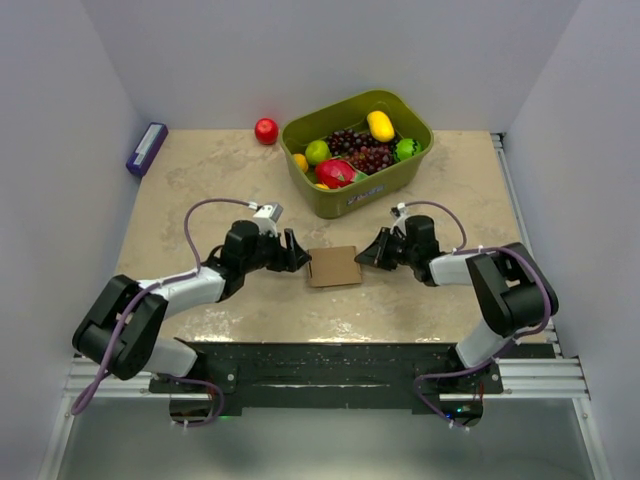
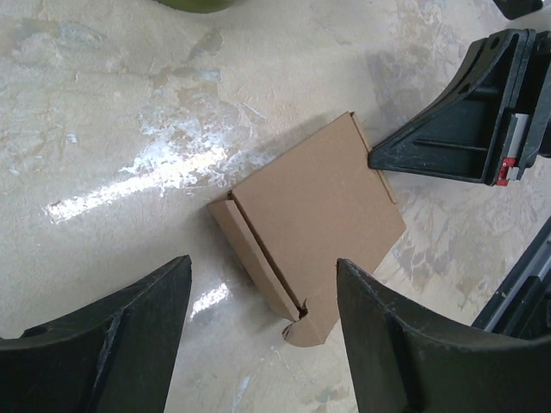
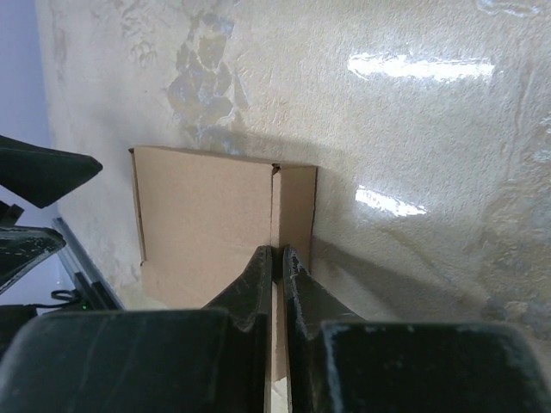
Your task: Fold the paper box
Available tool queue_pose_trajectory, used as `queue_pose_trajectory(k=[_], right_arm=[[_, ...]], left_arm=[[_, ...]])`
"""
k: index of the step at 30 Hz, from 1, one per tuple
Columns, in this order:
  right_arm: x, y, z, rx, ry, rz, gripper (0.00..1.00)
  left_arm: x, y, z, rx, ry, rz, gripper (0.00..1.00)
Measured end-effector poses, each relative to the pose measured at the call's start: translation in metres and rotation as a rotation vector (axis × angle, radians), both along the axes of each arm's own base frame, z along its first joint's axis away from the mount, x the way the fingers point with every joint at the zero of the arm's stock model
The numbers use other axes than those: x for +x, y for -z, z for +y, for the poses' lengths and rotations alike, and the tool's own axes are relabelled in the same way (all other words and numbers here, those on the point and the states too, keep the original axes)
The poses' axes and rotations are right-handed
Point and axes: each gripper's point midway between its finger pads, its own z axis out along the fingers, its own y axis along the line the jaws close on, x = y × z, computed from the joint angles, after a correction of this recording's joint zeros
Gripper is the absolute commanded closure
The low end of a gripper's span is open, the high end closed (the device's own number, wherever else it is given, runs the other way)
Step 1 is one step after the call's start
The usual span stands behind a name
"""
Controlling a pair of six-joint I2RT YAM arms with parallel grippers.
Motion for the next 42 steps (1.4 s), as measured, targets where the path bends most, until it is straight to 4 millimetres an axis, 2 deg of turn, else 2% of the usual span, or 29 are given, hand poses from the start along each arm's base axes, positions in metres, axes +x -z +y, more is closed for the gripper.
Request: queue_pose_trajectory(k=[9, 18, 22, 27, 33, 35, 38, 39, 40, 42], right_arm=[[0.0, 0.001, -0.003, 0.044, -0.006, 0.008, 1.0], [0.001, 0.002, -0.004, 0.061, -0.012, 0.013, 1.0], [0.001, 0.002, -0.005, 0.067, -0.014, 0.013, 1.0], [0.001, 0.002, -0.004, 0.071, -0.018, 0.01, 1.0], [0.002, 0.003, -0.005, 0.071, -0.018, 0.008, 1.0], [0.002, 0.003, -0.006, 0.07, -0.018, 0.007, 0.97], [0.002, 0.003, -0.007, 0.067, -0.015, 0.006, 0.86], [0.002, 0.003, -0.007, 0.065, -0.015, 0.005, 0.81], [0.002, 0.003, -0.008, 0.062, -0.014, 0.003, 0.71], [0.003, 0.003, -0.011, 0.043, -0.008, -0.004, 0.61]], left_arm=[[-0.003, 0.012, -0.01, -0.047, 0.022, 0.053, 0.28], [-0.01, 0.039, -0.023, -0.128, 0.036, 0.16, 0.3], [-0.009, 0.039, -0.032, -0.191, 0.044, 0.176, 0.32], [-0.011, 0.037, -0.046, -0.24, 0.061, 0.182, 0.4], [-0.013, 0.042, -0.058, -0.281, 0.068, 0.219, 0.56], [-0.011, 0.037, -0.06, -0.305, 0.06, 0.219, 0.64], [-0.005, 0.029, -0.063, -0.343, 0.042, 0.216, 0.73], [-0.004, 0.027, -0.064, -0.351, 0.04, 0.215, 0.75], [-0.004, 0.025, -0.065, -0.359, 0.037, 0.214, 0.79], [-0.003, 0.023, -0.066, -0.377, 0.03, 0.218, 0.85]])
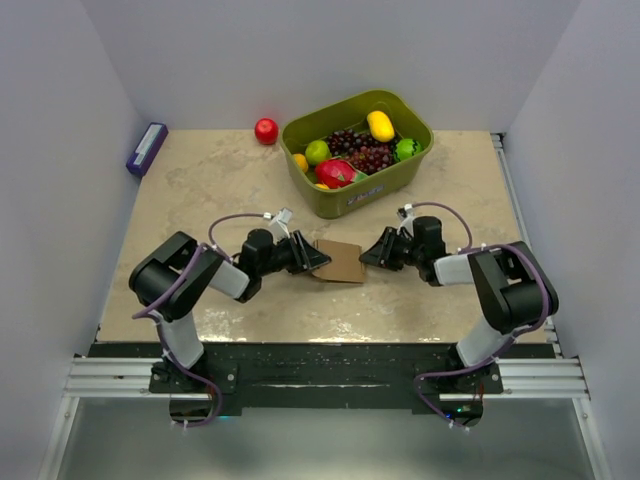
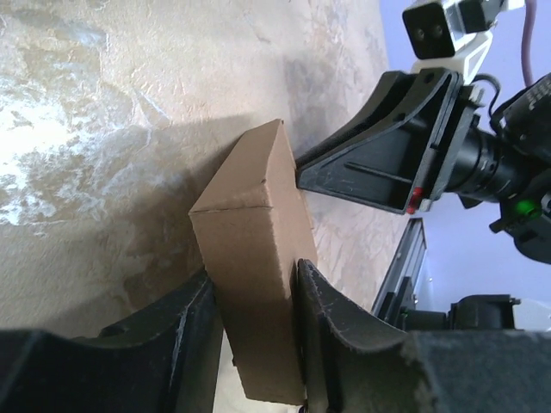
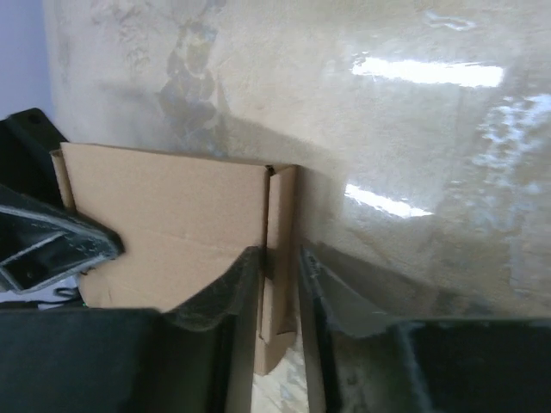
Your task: Fold the paper box
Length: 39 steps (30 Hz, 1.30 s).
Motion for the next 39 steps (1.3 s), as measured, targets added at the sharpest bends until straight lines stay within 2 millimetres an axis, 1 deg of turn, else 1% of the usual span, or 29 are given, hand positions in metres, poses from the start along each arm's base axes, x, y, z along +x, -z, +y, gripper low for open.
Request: queue_pose_trajectory(k=[1, 3, 5, 8, 10, 11, 13, 15, 17, 19, 21, 25, 26, 29, 32, 34, 36, 39], right_arm=[[0.0, 0.001, -0.003, -0.017, 0.007, 0.001, 0.48], [-0.002, 0.002, -0.007, -0.037, 0.019, 0.007, 0.39], [-0.002, -0.006, -0.009, -0.056, 0.018, -0.023, 0.34], [-0.009, -0.015, -0.019, -0.123, 0.044, -0.056, 0.29], [-0.014, -0.026, -0.024, -0.173, 0.06, -0.109, 0.26], [-0.017, -0.035, -0.024, -0.203, 0.059, -0.152, 0.25], [-0.024, -0.061, -0.012, -0.257, 0.037, -0.281, 0.24], [-0.035, -0.082, 0.003, -0.277, -0.008, -0.39, 0.23], [-0.046, -0.096, 0.015, -0.311, -0.048, -0.482, 0.23], [-0.057, -0.103, 0.027, -0.35, -0.088, -0.553, 0.23], [-0.067, -0.102, 0.037, -0.405, -0.123, -0.604, 0.22], [-0.102, -0.097, 0.066, -0.518, -0.257, -0.721, 0.22], [-0.107, -0.096, 0.071, -0.538, -0.278, -0.741, 0.22], [-0.122, -0.094, 0.09, -0.624, -0.345, -0.811, 0.22], [-0.129, -0.088, 0.109, -0.724, -0.387, -0.86, 0.22], [-0.132, -0.081, 0.116, -0.796, -0.397, -0.881, 0.22], [-0.134, -0.073, 0.12, -0.864, -0.402, -0.895, 0.22], [-0.128, -0.065, 0.12, -0.975, -0.371, -0.916, 0.23]], left_arm=[[0.0, -0.001, -0.001, -0.008, -0.003, 0.003, 0.89], [0.0, -0.002, -0.003, -0.024, -0.006, 0.014, 0.93], [-0.003, -0.003, -0.006, -0.045, 0.006, 0.029, 0.95], [-0.01, -0.006, -0.01, -0.069, 0.034, 0.048, 0.96], [-0.014, -0.006, -0.011, -0.074, 0.05, 0.06, 0.96], [-0.015, -0.006, -0.01, -0.072, 0.054, 0.068, 0.97], [-0.018, -0.007, -0.006, -0.07, 0.059, 0.086, 1.0], [-0.019, -0.011, -0.002, -0.074, 0.063, 0.095, 1.0], [-0.02, -0.018, 0.002, -0.089, 0.07, 0.103, 1.0], [-0.023, -0.023, 0.005, -0.101, 0.088, 0.118, 1.0], [-0.027, -0.024, 0.007, -0.112, 0.107, 0.142, 1.0], [-0.042, -0.025, 0.014, -0.121, 0.149, 0.214, 1.0], [-0.045, -0.025, 0.015, -0.119, 0.16, 0.233, 1.0], [-0.046, -0.028, 0.024, -0.124, 0.16, 0.268, 1.0], [-0.046, -0.036, 0.034, -0.134, 0.155, 0.284, 1.0], [-0.047, -0.041, 0.038, -0.139, 0.154, 0.291, 1.0], [-0.049, -0.046, 0.041, -0.146, 0.158, 0.293, 1.0], [-0.053, -0.047, 0.045, -0.147, 0.157, 0.312, 1.0]])
